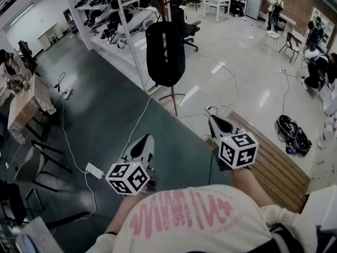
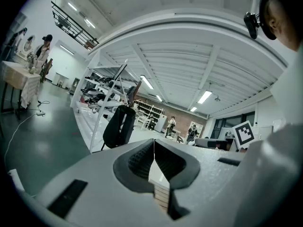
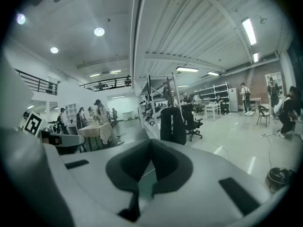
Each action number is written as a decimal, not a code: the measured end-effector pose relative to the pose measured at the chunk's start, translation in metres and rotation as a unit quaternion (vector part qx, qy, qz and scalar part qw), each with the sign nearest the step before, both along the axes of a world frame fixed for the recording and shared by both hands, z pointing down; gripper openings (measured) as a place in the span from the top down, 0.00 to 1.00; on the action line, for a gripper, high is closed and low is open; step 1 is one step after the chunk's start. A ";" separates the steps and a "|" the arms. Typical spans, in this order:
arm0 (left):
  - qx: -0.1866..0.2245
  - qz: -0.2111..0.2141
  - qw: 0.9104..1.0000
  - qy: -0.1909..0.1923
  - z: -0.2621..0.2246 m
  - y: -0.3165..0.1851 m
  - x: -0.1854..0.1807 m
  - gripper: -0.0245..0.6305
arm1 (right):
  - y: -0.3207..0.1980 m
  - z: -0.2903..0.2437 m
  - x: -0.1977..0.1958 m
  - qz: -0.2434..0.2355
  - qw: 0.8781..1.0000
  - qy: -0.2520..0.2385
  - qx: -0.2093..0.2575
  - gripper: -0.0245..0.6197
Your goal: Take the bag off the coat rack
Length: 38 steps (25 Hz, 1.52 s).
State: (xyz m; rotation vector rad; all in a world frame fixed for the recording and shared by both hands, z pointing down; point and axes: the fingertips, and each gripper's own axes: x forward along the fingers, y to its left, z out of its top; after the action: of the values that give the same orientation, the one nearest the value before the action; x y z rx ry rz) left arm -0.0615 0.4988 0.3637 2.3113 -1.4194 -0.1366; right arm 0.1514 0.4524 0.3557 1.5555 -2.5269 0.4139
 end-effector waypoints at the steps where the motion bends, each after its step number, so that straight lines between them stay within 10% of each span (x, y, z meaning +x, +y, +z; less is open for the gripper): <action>1: 0.000 -0.001 1.000 0.001 0.000 0.000 0.001 0.96 | 0.000 0.000 0.002 0.000 1.000 -0.001 -0.001 0.95; 38: -0.012 -0.087 0.996 0.027 0.028 -0.034 0.039 0.96 | -0.064 0.042 0.055 -0.048 0.996 -0.039 -0.060 0.95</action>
State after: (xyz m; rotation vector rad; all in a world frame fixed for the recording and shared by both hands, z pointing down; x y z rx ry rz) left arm -0.0224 0.4644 0.3913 2.1457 -1.5842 -0.2305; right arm 0.2065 0.3887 0.3980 1.3950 -2.5692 0.6126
